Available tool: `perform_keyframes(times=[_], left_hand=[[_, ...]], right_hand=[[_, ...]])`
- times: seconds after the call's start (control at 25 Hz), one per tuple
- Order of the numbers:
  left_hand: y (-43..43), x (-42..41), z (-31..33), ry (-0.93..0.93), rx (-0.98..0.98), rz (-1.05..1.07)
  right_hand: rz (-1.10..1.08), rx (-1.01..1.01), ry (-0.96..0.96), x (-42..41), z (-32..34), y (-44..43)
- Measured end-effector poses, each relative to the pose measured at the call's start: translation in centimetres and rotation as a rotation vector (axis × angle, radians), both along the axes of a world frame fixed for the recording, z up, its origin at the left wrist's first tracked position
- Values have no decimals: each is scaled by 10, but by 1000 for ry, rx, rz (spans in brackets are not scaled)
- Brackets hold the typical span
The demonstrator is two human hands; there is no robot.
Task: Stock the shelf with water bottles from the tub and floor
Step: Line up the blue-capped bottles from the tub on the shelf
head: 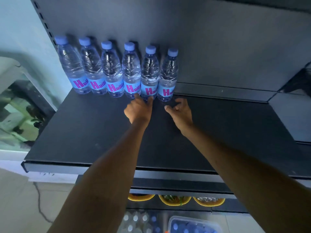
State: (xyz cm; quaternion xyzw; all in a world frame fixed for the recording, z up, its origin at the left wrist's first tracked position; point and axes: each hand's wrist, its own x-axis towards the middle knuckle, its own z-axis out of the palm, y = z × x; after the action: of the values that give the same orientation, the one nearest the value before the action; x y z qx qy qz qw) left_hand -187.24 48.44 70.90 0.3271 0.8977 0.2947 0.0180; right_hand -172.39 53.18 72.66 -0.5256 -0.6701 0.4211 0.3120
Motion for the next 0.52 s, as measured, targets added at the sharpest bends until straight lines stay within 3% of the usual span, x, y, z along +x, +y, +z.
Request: perform_keyframes(times=[0.24,0.52], left_hand=[[-40,32,17,-268,149,-100],[-114,163,20,-384,291,-368]], right_hand=[[-55,-112,220,75,5,-69],[-83,-50,319,162,5,-150]])
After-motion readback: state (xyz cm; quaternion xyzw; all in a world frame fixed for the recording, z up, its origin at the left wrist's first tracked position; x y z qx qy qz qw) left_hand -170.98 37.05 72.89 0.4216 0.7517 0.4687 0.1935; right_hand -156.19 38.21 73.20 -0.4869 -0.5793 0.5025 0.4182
